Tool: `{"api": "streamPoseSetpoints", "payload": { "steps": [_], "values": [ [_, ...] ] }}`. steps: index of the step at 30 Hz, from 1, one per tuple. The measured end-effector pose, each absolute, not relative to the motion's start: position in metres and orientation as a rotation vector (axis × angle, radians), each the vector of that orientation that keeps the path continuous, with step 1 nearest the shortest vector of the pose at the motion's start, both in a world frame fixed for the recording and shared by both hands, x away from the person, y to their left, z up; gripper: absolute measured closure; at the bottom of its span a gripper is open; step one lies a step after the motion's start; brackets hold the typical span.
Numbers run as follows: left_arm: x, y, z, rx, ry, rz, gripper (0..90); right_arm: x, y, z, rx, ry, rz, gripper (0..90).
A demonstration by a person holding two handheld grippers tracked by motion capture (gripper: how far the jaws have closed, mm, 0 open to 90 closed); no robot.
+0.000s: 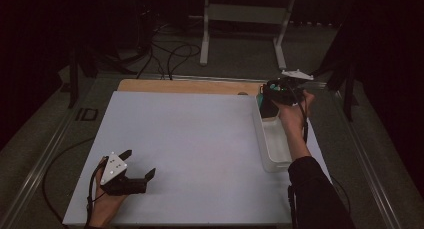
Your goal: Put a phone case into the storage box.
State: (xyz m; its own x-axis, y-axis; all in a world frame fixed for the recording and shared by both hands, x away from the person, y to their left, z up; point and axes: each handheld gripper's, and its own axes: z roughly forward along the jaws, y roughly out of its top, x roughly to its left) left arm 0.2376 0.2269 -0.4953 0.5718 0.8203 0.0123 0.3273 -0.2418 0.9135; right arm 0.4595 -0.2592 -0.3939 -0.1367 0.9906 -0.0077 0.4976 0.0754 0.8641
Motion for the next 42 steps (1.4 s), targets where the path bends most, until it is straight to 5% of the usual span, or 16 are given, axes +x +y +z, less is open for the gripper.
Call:
{"api": "streamPoseSetpoints", "payload": {
  "steps": [42],
  "values": [
    [0.237,0.227,-0.496,1.812,0.943,0.62,0.4,0.485,-0.256,-0.436,1.561,1.759,0.924,8.7]
  ]
}}
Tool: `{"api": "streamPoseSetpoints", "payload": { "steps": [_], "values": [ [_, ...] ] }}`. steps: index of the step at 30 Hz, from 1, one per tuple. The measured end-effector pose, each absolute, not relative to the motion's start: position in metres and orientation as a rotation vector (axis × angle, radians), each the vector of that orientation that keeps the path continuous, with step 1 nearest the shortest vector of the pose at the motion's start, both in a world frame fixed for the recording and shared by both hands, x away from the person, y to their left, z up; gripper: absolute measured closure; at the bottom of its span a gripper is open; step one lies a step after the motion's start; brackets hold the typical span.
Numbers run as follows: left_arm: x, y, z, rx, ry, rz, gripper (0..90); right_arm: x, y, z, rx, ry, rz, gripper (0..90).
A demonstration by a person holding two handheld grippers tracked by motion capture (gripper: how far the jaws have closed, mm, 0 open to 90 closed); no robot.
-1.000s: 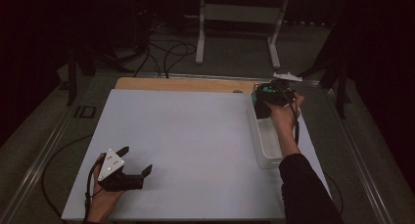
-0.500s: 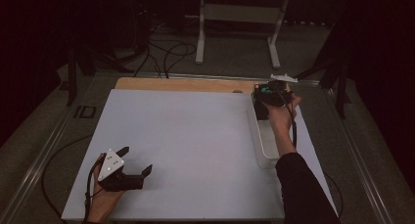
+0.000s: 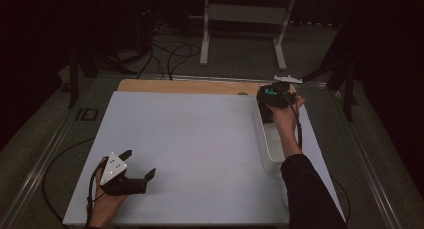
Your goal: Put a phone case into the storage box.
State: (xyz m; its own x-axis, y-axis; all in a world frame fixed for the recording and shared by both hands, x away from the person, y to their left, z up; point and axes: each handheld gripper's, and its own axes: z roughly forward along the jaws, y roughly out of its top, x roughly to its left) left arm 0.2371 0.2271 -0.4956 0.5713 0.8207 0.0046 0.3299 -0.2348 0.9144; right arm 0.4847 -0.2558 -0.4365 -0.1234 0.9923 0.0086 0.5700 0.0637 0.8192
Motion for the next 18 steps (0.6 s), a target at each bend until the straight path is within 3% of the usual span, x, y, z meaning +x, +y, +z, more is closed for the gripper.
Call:
{"api": "streamPoseSetpoints", "payload": {
  "steps": [18],
  "values": [
    [0.2369,0.2272,-0.4953,1.812,0.943,0.623,0.4,0.4779,-0.2577,-0.4306,1.53,1.758,0.972,7.4]
  ]
}}
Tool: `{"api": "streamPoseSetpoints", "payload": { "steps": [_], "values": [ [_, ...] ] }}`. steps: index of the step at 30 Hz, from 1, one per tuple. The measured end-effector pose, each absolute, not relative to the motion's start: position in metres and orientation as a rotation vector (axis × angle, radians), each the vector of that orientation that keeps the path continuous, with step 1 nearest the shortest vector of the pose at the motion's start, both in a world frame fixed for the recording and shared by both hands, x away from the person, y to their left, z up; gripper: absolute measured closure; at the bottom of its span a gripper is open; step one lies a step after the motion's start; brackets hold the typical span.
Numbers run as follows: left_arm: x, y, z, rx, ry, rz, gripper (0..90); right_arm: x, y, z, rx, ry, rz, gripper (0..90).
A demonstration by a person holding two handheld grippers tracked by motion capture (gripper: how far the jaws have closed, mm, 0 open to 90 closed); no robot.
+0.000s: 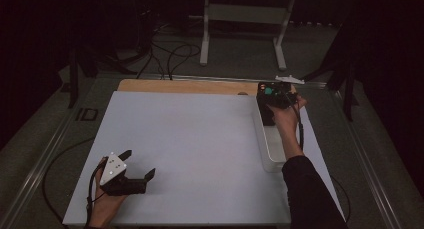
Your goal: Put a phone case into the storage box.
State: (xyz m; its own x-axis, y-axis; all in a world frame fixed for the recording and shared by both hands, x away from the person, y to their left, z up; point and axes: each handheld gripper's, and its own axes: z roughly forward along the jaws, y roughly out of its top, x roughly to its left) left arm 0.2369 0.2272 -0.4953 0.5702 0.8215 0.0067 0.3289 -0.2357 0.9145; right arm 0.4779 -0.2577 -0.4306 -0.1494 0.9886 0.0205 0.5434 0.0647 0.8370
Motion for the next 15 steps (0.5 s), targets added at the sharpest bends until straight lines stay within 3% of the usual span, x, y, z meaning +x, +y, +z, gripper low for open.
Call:
{"api": "streamPoseSetpoints", "payload": {
  "steps": [15],
  "values": [
    [0.237,0.228,-0.492,1.804,0.952,0.629,0.4,0.452,-0.256,-0.416,1.446,1.835,1.06,7.4]
  ]
}}
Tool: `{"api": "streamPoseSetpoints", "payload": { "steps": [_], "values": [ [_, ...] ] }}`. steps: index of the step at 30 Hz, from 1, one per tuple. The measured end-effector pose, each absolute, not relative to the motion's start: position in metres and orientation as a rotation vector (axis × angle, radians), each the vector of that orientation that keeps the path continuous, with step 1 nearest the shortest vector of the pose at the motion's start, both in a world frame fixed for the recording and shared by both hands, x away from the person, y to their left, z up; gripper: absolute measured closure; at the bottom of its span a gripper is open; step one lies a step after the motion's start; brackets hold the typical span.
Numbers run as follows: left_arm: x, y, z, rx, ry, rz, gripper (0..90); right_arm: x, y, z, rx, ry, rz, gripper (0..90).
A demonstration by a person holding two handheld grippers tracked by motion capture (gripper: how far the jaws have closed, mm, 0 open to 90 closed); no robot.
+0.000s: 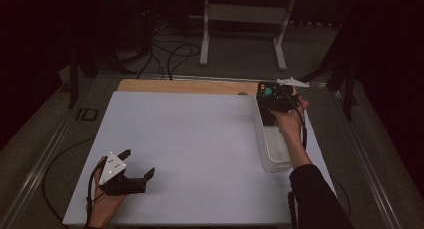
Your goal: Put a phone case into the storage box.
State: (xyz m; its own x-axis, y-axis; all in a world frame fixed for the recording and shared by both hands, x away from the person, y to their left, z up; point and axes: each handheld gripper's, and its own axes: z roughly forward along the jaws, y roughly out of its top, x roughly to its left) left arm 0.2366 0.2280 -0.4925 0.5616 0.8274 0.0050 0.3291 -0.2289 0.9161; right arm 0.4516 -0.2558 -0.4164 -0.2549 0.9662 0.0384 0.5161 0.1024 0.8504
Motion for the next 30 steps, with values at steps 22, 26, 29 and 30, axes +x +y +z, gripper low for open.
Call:
{"api": "streamPoseSetpoints", "payload": {
  "steps": [22,26,29,30],
  "values": [
    [0.236,0.228,-0.489,1.792,0.961,0.624,0.4,0.377,-0.253,-0.412,1.323,1.912,1.239,7.5],
    [0.236,0.228,-0.489,1.79,0.962,0.621,0.4,0.362,-0.253,-0.416,1.282,1.925,1.253,7.5],
    [0.236,0.229,-0.487,1.781,0.964,0.623,0.4,0.346,-0.254,-0.421,1.247,1.941,1.285,7.5],
    [0.236,0.229,-0.487,1.781,0.964,0.623,0.4,0.346,-0.254,-0.421,1.247,1.941,1.285,7.5]
  ]
}}
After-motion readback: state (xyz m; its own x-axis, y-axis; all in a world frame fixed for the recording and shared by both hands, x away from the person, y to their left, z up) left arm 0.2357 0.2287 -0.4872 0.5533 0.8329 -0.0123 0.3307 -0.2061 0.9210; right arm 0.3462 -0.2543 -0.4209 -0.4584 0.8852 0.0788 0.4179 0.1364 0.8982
